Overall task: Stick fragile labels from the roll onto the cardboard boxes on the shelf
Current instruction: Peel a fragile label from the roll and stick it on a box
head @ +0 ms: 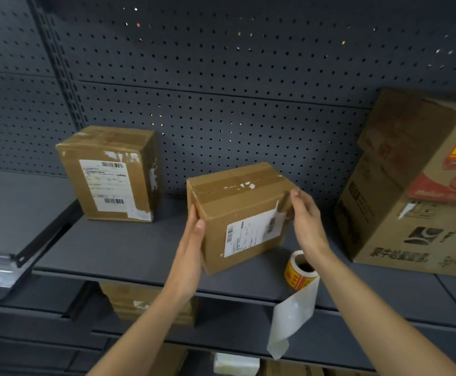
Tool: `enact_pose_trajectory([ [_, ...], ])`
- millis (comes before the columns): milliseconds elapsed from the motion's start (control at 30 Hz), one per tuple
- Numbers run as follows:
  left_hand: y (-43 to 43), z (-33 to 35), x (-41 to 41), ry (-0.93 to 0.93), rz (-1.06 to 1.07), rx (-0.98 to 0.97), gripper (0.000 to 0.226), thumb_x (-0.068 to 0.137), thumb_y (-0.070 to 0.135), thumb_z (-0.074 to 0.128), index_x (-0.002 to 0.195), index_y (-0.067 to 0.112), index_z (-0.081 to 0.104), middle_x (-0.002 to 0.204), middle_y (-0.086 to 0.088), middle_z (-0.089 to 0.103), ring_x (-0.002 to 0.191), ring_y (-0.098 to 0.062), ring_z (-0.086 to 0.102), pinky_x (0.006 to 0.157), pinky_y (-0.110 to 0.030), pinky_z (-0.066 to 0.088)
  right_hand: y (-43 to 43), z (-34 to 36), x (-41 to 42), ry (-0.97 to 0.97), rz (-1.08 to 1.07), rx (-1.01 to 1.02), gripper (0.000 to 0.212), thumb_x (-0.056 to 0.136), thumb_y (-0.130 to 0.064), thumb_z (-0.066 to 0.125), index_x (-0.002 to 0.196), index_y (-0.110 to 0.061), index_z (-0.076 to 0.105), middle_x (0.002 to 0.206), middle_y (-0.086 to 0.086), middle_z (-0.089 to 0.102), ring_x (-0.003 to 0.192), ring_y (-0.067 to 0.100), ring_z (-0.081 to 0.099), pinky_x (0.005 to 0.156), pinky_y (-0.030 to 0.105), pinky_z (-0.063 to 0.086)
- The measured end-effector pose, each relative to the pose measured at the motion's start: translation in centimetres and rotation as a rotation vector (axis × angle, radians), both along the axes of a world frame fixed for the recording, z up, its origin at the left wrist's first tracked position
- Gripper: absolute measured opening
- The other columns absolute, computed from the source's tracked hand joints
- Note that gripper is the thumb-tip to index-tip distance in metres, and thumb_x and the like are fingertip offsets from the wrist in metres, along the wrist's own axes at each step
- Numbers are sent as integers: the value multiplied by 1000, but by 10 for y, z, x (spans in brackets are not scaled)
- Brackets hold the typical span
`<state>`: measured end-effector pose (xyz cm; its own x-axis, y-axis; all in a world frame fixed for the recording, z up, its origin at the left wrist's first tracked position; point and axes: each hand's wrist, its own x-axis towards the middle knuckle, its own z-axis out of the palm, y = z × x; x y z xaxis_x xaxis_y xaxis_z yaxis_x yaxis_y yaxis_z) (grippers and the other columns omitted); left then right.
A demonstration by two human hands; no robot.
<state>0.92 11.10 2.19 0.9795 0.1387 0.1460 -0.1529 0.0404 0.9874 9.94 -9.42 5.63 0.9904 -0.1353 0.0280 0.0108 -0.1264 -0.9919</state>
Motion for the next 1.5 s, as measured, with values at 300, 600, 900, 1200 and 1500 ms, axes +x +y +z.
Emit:
enact_pose_trajectory([
  [300,20,8,51,35,-56,-41,43,98,57,27,131,45,50,127,27,65,123,6,57,101,-24,42,-21,-18,-22,-69,23,-29,28,102,-41,50,130,-39,51,122,-19,62,118,1,58,112,39,43],
  [600,27,-9,53,72,0,-4,71,87,75,48,149,39,42,145,12,55,135,-9,52,116,-48,38,-24,-18,-21,-100,37,-43,36,102,-31,52,138,-34,52,122,-19,64,116,1,61,109,37,47],
  [900,5,2,7,-183,446,218,15,100,20,54,114,24,58,118,-2,59,111,-13,57,88,-14,46,-43,-26,-36,-122,28,-267,42,101,-25,56,142,-28,48,126,-8,60,113,-1,57,90,14,42],
  [1200,-62,-21,-16,-11,-82,488,16,89,15,68,84,29,70,87,19,70,89,-2,64,74,-16,46,-85,-58,-68,-123,-37,-453,25,95,-7,63,106,-28,69,109,-4,66,94,-3,61,78,14,48],
  [1500,-131,-35,-13,-49,-128,990,33,84,56,66,88,23,63,88,8,67,83,-14,62,69,-31,51,-108,-75,-90,14,-46,-455,31,89,-13,73,117,-23,66,95,-8,69,92,1,64,78,17,49],
])
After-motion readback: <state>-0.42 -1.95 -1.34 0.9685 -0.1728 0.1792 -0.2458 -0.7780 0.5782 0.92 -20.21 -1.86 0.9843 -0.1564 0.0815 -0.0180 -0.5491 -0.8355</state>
